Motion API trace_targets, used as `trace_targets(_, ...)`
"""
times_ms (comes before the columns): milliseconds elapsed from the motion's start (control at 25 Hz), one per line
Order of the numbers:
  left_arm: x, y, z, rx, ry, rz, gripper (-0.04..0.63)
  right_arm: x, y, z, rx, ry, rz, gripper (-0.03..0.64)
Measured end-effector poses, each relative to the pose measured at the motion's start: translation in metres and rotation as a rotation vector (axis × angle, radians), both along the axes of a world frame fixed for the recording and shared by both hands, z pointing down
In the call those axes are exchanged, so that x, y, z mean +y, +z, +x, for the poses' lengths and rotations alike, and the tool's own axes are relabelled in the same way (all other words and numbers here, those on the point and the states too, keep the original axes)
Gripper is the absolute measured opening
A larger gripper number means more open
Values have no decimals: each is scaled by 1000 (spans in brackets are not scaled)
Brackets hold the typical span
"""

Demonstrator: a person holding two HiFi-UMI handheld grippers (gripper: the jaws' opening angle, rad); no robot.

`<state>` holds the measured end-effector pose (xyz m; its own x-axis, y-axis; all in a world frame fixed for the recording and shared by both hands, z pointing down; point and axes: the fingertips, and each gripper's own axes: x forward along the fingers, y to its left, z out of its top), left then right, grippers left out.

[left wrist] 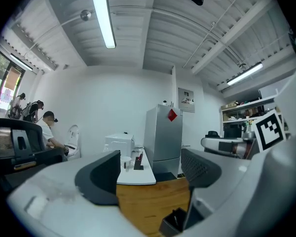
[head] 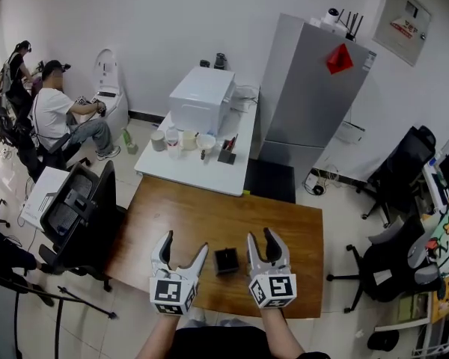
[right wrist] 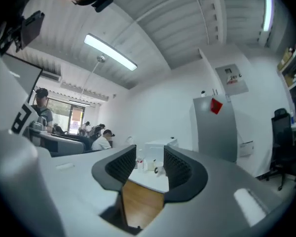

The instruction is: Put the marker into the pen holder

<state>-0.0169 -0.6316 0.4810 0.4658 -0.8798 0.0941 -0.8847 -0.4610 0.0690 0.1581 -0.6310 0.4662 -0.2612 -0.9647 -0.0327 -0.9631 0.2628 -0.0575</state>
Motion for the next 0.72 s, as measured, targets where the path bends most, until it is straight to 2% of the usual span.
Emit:
trace_targets(160,-1,-8,-1,4,26,22,388,13,-4,15,-23,106,12,270)
trace_targets(240,2,-10,-1,20,27,28,388,23,-4,16,-17,120,2,286)
trace_targets(320,8,-8,2,4,46,32,388,39,-6,17,-4,130,3,303)
trace_targets(480,17,1,21,-10,116,22,388,67,-15,25,-70,148,23,348)
trace_targets(600,44,3,36,-18,138,13,388,88,-22,31,-83,134,42,359)
trace_targets(720,75,-4,48,-23,122,40,388,108,-23,38,-78,101,59,359)
